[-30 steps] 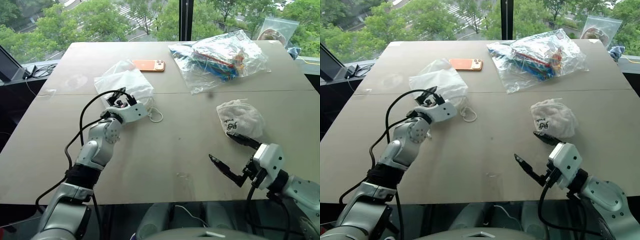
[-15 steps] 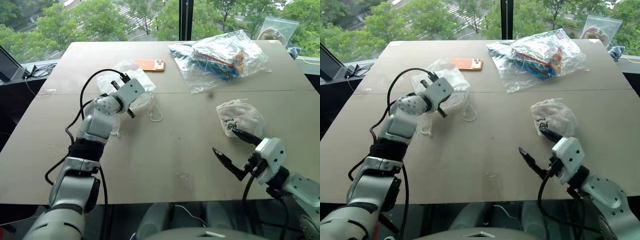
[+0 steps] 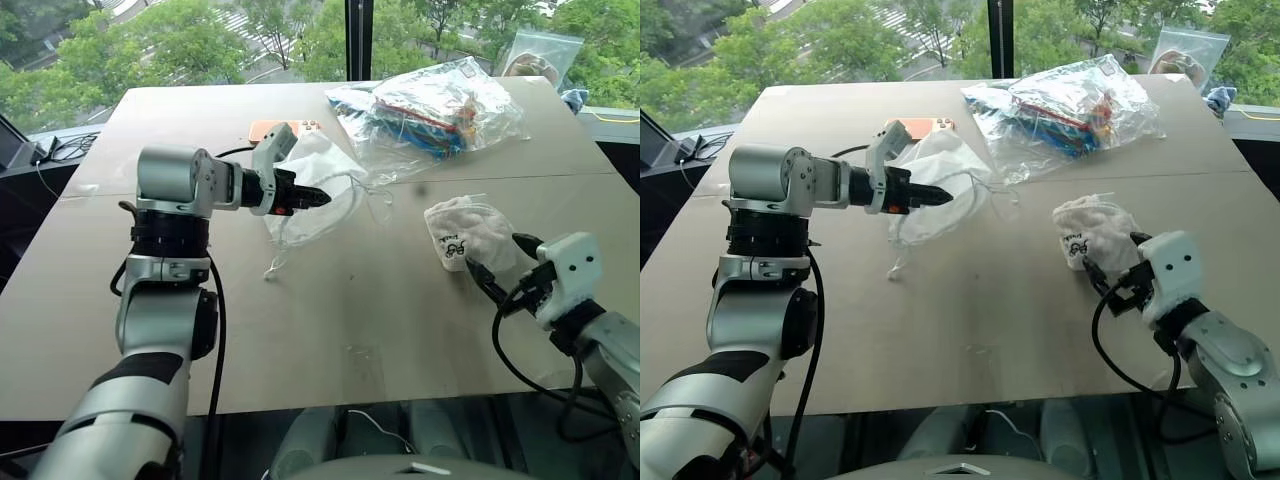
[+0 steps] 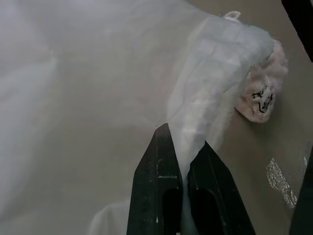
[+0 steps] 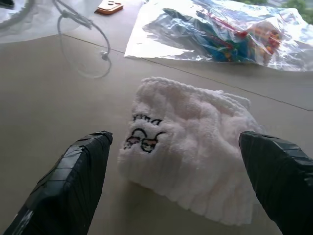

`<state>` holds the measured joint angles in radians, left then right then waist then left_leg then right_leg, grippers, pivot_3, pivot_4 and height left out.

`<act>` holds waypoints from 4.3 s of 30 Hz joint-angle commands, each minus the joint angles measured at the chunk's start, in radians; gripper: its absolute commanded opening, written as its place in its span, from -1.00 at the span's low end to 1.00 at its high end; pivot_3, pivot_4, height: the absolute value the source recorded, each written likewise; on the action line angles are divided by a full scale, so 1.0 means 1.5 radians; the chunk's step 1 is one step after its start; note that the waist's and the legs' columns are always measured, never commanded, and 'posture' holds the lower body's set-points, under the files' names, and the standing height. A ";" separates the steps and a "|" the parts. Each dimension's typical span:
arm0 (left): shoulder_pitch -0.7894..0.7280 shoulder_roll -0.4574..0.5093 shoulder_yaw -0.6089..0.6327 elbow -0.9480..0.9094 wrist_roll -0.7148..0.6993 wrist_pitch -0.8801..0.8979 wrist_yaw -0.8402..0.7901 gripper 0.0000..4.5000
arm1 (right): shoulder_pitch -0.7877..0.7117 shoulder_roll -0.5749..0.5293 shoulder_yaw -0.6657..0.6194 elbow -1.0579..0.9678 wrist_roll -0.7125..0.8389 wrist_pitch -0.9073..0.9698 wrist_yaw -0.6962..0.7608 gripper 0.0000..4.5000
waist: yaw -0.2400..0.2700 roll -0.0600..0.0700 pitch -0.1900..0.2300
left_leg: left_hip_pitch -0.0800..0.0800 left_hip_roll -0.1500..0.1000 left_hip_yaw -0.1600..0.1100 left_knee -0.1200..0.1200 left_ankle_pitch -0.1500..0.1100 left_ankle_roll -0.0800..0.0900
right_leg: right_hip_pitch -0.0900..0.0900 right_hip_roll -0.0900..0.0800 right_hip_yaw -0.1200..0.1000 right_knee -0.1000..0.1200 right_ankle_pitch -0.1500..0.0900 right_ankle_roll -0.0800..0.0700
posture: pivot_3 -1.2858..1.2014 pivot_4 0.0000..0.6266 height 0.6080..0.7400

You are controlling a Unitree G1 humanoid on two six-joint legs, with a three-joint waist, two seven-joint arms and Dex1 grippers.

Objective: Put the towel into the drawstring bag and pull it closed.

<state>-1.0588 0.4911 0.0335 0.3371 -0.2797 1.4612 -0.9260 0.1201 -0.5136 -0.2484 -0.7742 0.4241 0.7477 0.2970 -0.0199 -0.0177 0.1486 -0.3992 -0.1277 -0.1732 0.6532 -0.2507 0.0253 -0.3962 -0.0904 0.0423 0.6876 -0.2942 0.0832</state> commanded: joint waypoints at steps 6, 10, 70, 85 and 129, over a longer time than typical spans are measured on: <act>-0.003 -0.048 0.076 -0.027 -0.061 0.063 0.094 -0.99 | -0.117 0.047 -0.029 0.069 0.031 0.122 -0.079 1.00 | 0.001 0.000 0.000 | 0.000 0.000 0.001 0.000 0.000 0.000 | -0.001 0.000 0.001 0.001 0.000 0.000 | 0.03 -0.52 1.00; 0.007 -0.061 0.081 -0.056 -0.079 0.071 0.128 -0.99 | -0.195 0.046 -0.024 0.097 0.066 0.200 -0.079 1.00 | 0.001 0.000 0.000 | 0.000 0.000 0.001 0.000 0.000 0.000 | -0.001 -0.002 0.001 0.002 0.000 0.000 | 0.03 -0.52 1.00; 0.055 -0.016 -0.126 -0.079 -0.059 -0.164 0.207 -1.00 | -0.273 0.088 0.251 0.221 0.073 0.199 0.072 -0.54 | -0.014 -0.006 -0.005 | -0.001 -0.001 0.003 0.000 0.000 0.000 | -0.005 -0.004 0.003 0.004 0.000 0.000 | 0.03 -0.52 1.00; 0.069 -0.004 -0.109 -0.125 -0.068 -0.140 0.203 -1.00 | -0.364 0.098 0.232 0.236 0.129 0.286 0.090 0.97 | -0.014 -0.006 -0.005 | -0.001 0.000 0.003 0.000 0.000 0.000 | -0.005 -0.004 0.003 0.004 0.000 0.000 | 0.03 -0.52 1.00; 0.129 -0.005 -0.068 -0.221 -0.162 -0.062 0.184 -1.00 | -0.484 0.286 0.331 0.632 -0.141 -0.129 0.044 -0.99 | -0.024 -0.006 -0.005 | 0.000 0.000 0.003 -0.001 0.001 -0.002 | -0.005 -0.003 0.002 0.005 0.000 0.000 | 0.03 -0.52 1.00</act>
<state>-0.8663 0.4705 -0.0579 0.0431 -0.5054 1.3404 -0.6396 -0.5920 -0.0912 0.2616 0.1414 0.2540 0.6462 0.3835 -0.0558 -0.0271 0.1406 -0.3992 -0.1271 -0.1694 0.6525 -0.2495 0.0229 -0.4036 -0.0943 0.0459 0.6950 -0.2940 0.0828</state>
